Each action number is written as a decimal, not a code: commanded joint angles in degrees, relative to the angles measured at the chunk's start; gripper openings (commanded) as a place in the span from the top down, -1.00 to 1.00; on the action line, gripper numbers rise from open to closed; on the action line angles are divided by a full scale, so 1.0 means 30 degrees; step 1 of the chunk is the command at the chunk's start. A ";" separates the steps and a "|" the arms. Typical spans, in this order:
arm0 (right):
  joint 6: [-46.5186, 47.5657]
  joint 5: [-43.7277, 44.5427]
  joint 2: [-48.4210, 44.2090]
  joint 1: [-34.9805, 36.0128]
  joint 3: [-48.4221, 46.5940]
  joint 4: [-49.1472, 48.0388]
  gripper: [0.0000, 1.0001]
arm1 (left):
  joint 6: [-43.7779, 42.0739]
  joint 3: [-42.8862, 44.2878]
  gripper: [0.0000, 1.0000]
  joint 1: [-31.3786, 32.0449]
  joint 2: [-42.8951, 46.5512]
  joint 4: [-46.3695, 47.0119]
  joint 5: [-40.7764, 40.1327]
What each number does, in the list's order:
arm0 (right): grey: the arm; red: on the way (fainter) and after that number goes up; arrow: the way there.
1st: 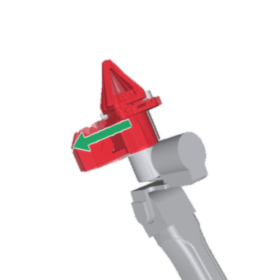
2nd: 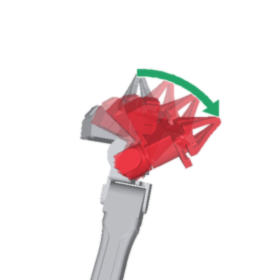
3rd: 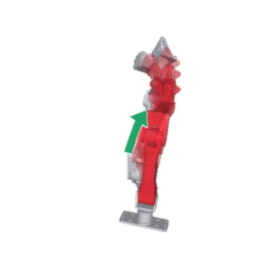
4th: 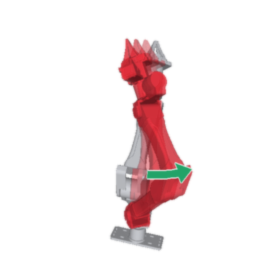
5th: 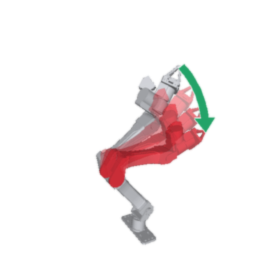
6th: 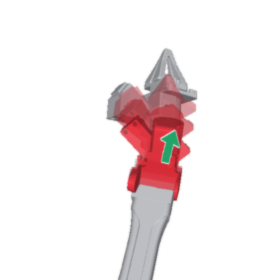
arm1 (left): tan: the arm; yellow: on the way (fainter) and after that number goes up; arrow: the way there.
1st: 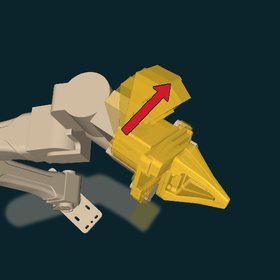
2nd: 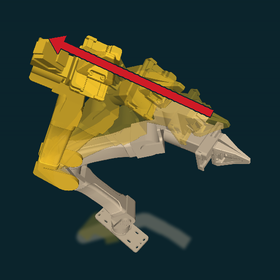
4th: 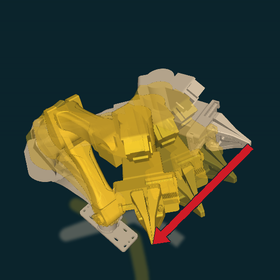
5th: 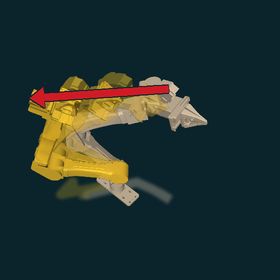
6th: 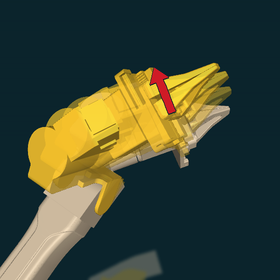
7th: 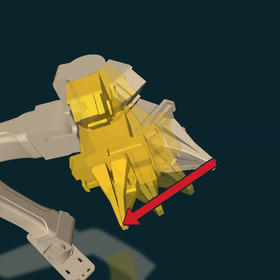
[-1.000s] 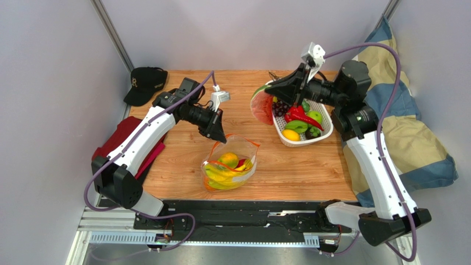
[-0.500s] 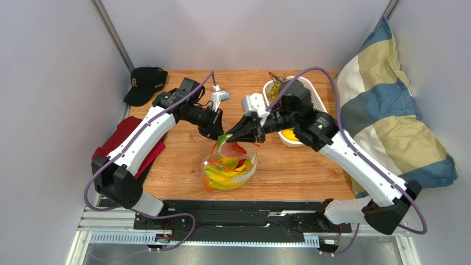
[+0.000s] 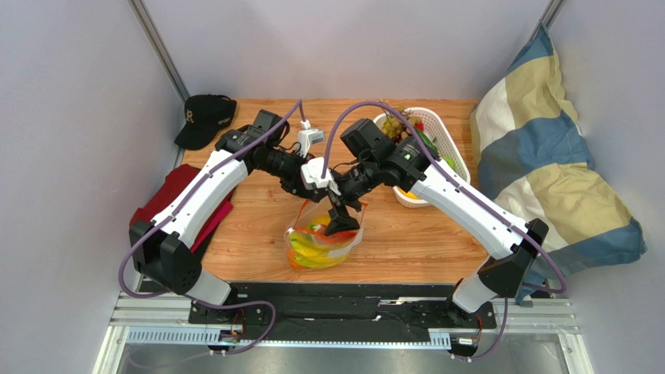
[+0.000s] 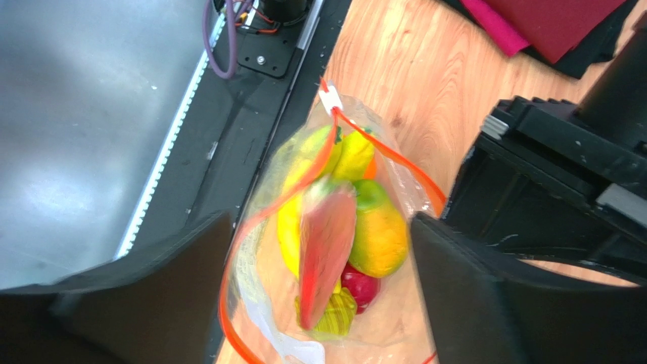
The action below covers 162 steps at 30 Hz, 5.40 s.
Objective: Place the food in the zip-top bag and seal the zipper
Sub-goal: Place the fake fruit in the zipper food storage bag, then pick up the fake vegetable from the bin, then place the fake vegetable in the zipper food storage bag, then zip the zipper food storage bag at the center of the board.
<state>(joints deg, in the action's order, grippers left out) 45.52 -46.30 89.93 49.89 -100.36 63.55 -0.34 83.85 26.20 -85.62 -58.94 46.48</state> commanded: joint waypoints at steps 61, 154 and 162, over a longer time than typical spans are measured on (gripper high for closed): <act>-0.4377 0.0033 -0.2638 -1.3644 -0.0212 -0.5060 0.56 | -0.0034 0.0349 1.00 -0.0265 0.0475 0.0251 0.0708; -0.7145 0.6236 -0.3112 0.2882 0.8140 -1.4239 1.00 | -1.9699 -0.9402 -0.45 -1.2893 1.3012 -0.4391 0.7357; -0.7320 0.6148 -0.2994 0.2736 0.7964 -1.4210 1.00 | -2.1330 -1.1776 -0.35 -1.2105 1.3219 -0.2707 1.0523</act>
<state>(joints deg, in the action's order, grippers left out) 24.88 -27.49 80.79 58.57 -73.43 25.36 -56.84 50.48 -11.97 -45.76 -71.22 70.94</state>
